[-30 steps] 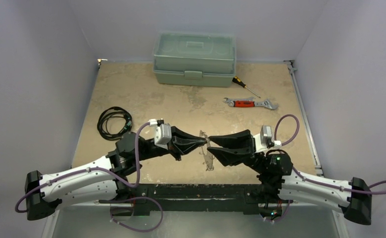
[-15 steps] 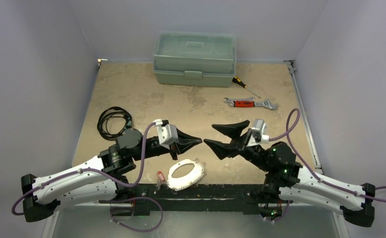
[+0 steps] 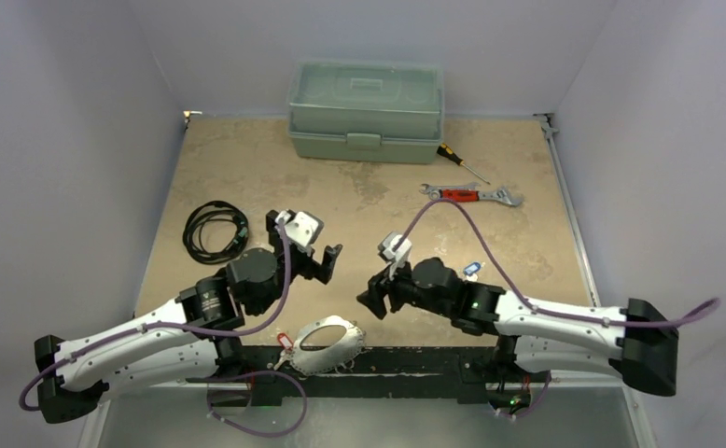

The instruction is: Put the keys on the keyring

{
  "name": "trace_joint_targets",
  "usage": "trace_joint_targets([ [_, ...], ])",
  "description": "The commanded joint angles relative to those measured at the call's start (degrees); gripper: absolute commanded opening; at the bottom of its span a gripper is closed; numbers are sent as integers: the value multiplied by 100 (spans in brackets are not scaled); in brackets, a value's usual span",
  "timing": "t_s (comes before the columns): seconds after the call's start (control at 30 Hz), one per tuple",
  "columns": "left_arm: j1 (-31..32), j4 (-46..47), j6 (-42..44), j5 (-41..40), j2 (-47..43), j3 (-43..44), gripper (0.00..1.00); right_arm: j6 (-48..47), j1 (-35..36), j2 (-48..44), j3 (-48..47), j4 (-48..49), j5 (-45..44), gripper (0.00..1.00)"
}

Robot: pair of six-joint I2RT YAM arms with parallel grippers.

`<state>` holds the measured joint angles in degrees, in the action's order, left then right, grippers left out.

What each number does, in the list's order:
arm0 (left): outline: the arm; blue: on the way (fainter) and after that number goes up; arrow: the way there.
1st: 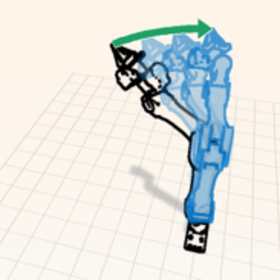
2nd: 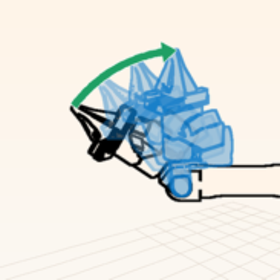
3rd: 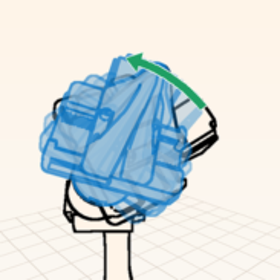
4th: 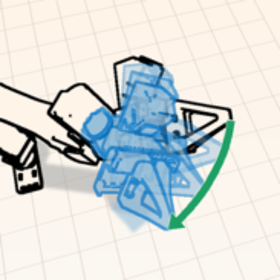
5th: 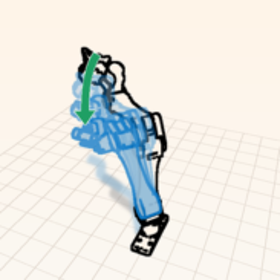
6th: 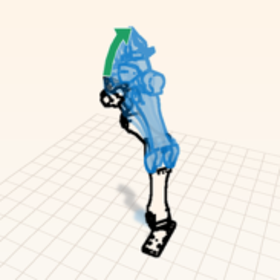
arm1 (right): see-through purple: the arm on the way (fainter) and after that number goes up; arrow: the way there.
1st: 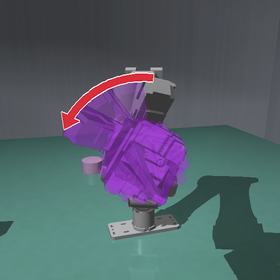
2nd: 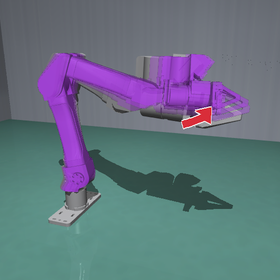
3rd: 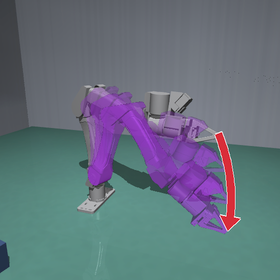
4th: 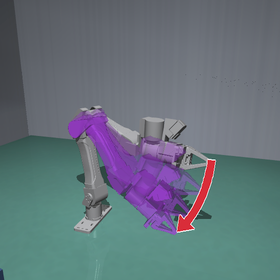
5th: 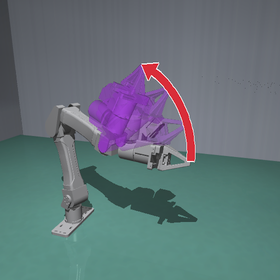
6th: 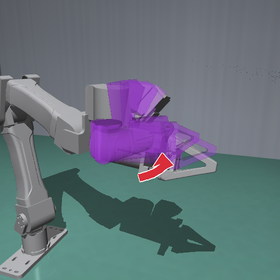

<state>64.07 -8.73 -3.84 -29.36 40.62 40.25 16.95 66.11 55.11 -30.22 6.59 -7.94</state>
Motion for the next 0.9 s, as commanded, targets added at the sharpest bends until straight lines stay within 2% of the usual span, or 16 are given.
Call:
trace_joint_targets([
  [0.0, -27, -746, 61, -1549, 128, 216, 93, 519, 84, 972, -370, -130, 559, 71],
  [0.07, -27, -909, -195, -1741, 284, 197, 96, 523, 190, 1517, -679, -281, 549, 75],
  [0.17, -35, -1249, -355, -1529, 514, 337, 95, 323, 504, 2168, -1134, -603, 334, 78],
  [0.3, -35, -1446, -295, -1484, 467, 325, 94, -12, 563, 2469, -1133, -545, 467, 78],
  [0.4, -35, -1414, -263, -1279, 281, 259, 93, -286, 561, 2487, -1004, -419, 739, 75],
  [0.47, -35, -1403, -252, -1222, 185, 224, 92, -392, 561, 2551, -981, -299, 770, 69],
  [0.6, -35, -1441, -254, -1207, 122, 201, 91, -412, 561, 2866, -1081, -278, 786, 62],
  [0.77, -35, -1456, -242, -1138, 152, 200, 89, -380, 561, 3135, -1053, -268, 786, 48],
  [0.87, -35, -1443, -223, -1132, 170, 185, 89, -344, 561, 3158, -1033, -281, 759, 44],
])
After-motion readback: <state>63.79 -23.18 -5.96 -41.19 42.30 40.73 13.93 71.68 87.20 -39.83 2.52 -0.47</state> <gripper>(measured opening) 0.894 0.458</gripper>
